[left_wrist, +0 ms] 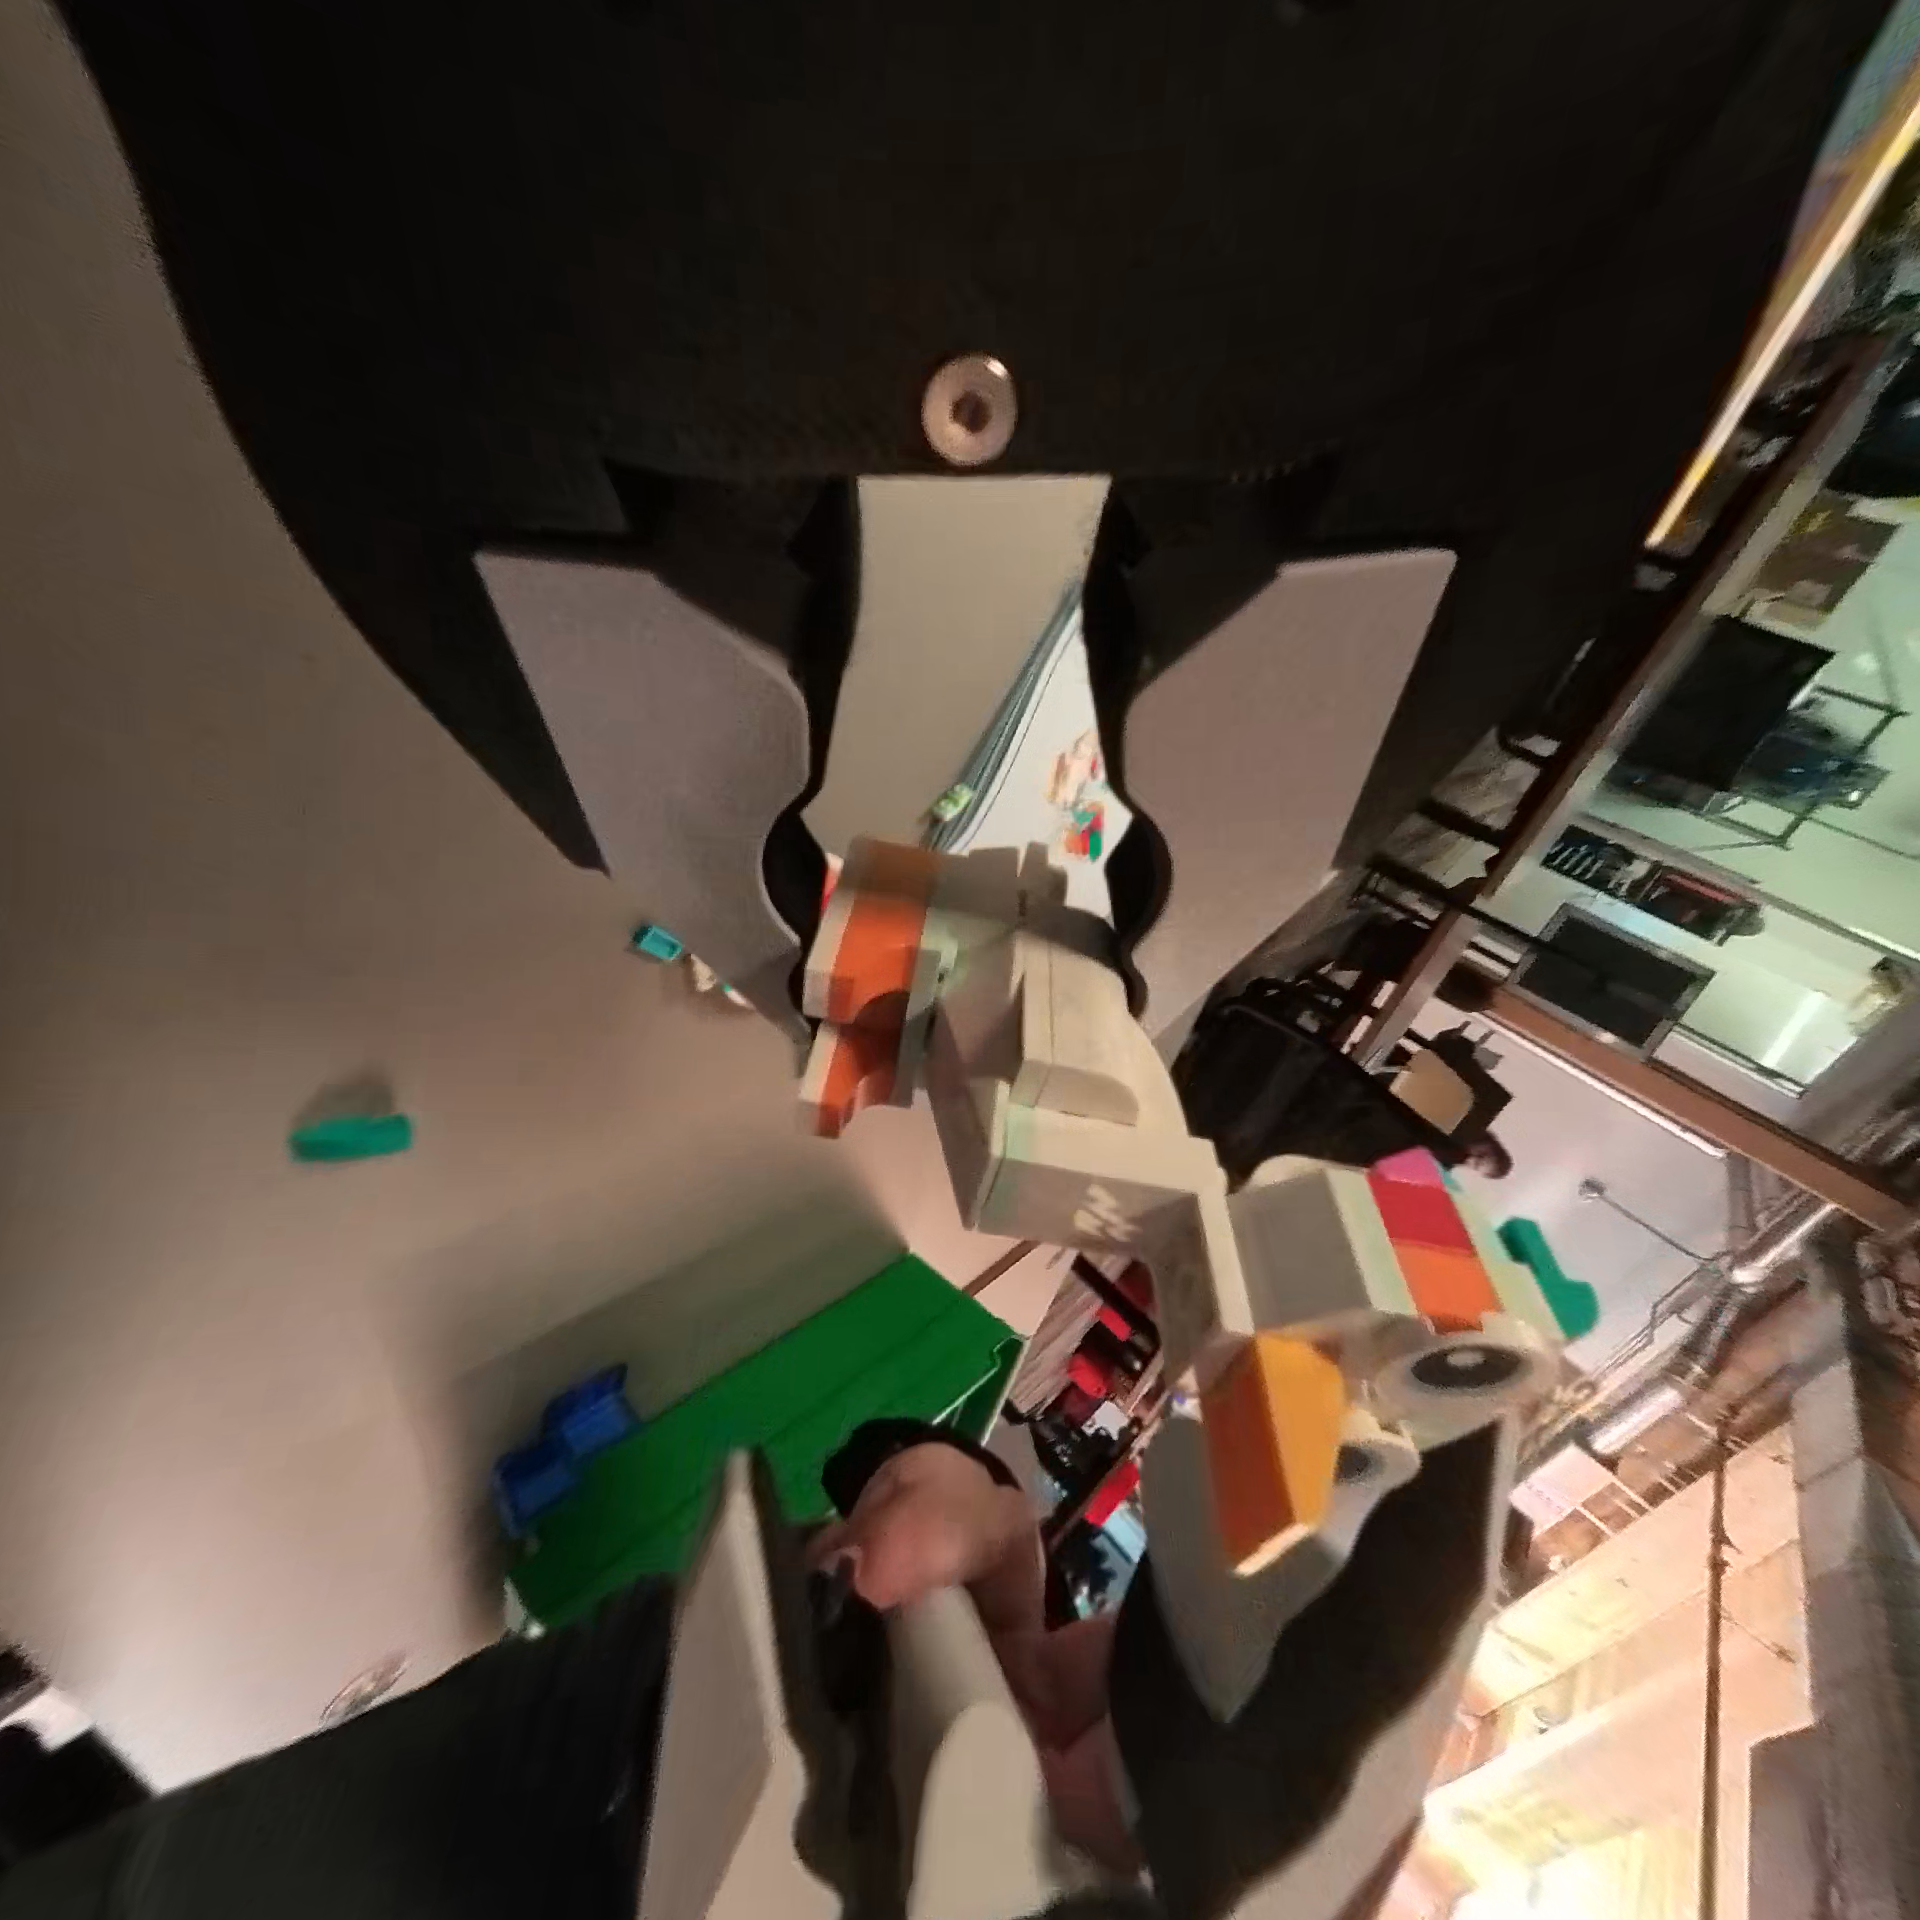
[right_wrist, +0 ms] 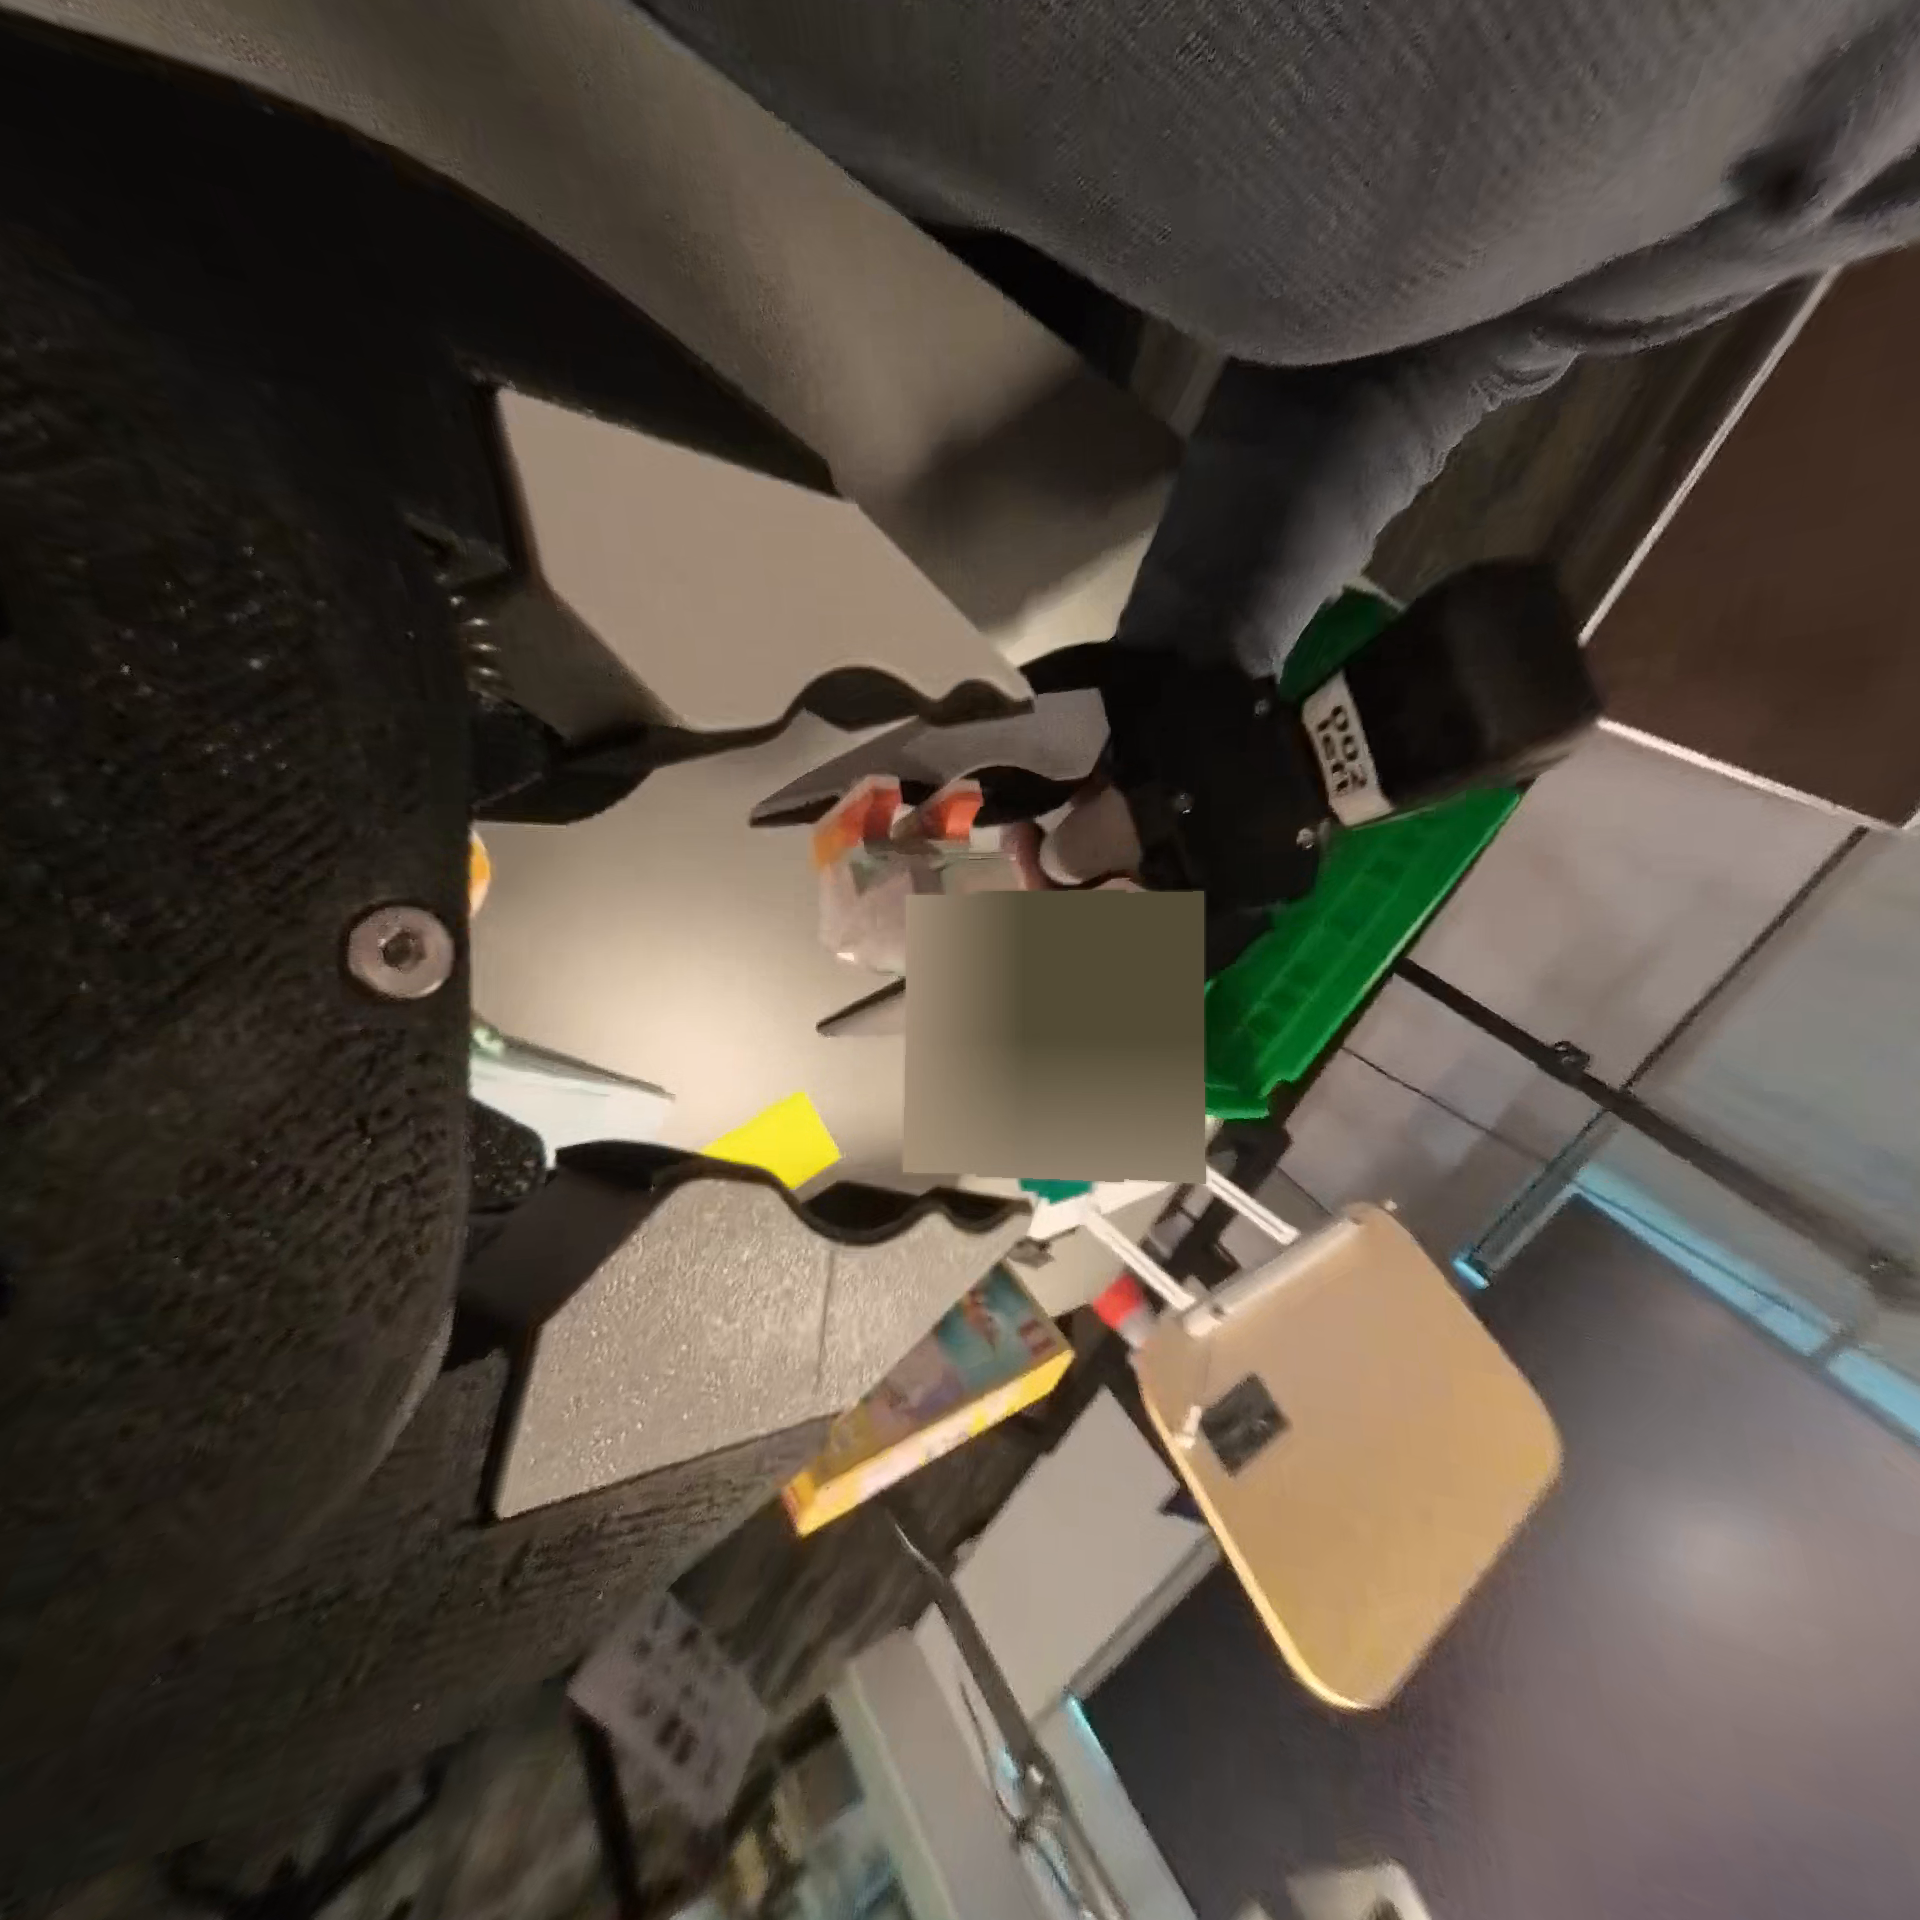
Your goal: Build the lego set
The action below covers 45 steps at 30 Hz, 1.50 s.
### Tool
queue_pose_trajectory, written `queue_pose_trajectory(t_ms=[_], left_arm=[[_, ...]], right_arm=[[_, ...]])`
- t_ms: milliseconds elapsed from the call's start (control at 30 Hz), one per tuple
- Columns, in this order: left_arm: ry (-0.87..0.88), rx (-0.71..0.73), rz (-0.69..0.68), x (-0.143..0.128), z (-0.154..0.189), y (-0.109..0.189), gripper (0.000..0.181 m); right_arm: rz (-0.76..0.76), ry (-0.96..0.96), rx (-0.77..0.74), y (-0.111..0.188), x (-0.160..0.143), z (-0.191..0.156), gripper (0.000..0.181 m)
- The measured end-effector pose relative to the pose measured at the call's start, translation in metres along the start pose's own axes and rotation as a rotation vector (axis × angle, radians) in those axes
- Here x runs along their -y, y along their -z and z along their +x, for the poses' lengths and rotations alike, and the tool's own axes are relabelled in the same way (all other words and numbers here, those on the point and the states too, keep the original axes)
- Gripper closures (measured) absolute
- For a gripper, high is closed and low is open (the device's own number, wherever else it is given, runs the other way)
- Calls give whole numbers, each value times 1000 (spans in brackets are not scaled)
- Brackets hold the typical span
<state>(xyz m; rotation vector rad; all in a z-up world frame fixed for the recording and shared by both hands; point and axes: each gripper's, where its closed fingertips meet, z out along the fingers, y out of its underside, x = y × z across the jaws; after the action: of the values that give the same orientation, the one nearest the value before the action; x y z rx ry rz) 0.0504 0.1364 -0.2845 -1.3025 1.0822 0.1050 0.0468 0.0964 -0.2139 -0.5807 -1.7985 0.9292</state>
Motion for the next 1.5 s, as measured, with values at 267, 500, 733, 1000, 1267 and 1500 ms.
queue_pose_trajectory(t_ms=[267, 500, 733, 1000, 1267, 1500], left_arm=[[21, -68, 136, 31, 7, 4, 129], [23, -136, 123, 38, 16, 2, 130], [-56, -64, 82, 54, 8, 4, 126], [-293, -22, 148, 85, 14, 18, 127], [-422, 19, 97, 73, 14, 26, 129], [-456, 0, 60, 33, 41, 14, 130]], right_arm=[[-24, -297, 150, -7, 6, -8, 135], [37, -396, 221, -10, 6, -13, 150], [208, -305, 310, 7, 27, -23, 163], [256, -272, 375, 15, 43, -36, 165], [237, -355, 327, 24, 32, -25, 140], [-455, -956, 121, 45, -169, -2, 127]])
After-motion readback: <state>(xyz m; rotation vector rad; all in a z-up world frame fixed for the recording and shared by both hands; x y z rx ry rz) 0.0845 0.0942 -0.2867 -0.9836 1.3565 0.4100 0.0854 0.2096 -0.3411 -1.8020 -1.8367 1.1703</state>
